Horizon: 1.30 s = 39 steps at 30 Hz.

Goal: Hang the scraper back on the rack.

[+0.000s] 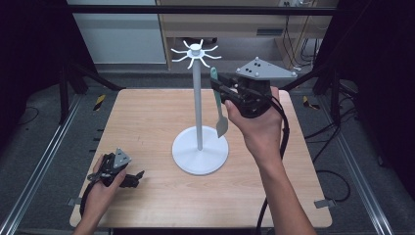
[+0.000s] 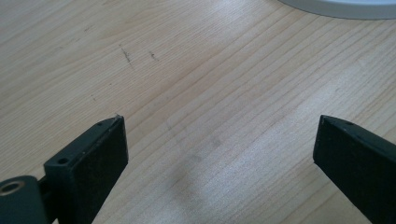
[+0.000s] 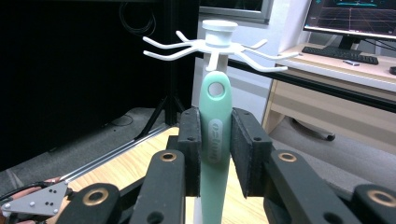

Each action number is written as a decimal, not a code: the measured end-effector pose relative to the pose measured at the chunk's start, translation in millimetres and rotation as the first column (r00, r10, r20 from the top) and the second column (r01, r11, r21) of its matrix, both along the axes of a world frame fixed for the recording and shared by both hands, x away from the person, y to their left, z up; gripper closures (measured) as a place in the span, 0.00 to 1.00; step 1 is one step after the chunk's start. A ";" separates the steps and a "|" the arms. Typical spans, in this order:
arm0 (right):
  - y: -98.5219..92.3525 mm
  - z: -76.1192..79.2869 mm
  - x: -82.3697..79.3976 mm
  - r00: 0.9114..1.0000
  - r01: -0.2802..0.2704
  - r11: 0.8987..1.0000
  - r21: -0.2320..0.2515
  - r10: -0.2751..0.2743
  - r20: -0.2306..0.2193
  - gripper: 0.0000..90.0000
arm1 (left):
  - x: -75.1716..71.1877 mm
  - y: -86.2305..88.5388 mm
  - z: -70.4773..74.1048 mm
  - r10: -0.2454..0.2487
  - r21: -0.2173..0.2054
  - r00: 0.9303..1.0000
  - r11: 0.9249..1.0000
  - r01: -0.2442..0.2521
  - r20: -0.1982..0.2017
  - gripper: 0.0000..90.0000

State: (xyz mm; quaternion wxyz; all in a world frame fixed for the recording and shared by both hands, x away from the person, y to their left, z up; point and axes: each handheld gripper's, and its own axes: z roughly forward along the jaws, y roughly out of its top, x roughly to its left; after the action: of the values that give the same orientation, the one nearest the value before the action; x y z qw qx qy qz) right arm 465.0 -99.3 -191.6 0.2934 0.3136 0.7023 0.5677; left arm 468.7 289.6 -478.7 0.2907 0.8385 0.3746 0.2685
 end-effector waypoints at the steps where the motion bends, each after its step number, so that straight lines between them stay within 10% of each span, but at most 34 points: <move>1: 0.2 0.4 0.0 1.000 -0.001 1.000 -0.003 0.001 0.002 0.83 | 0.1 0.0 0.0 -0.001 0.001 1.000 1.000 0.001 0.000 0.03; 39: 9.8 8.8 8.9 1.000 0.002 0.999 -0.032 -0.003 -0.017 0.83 | 0.2 -1.0 -0.3 -0.006 0.002 1.000 1.000 0.006 -0.002 0.03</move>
State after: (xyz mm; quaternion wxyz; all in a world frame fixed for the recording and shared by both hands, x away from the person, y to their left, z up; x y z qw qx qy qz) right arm 473.9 -89.4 -182.8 0.2932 0.3145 0.7133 0.5535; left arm 468.9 288.6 -479.1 0.2903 0.8403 0.3720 0.2670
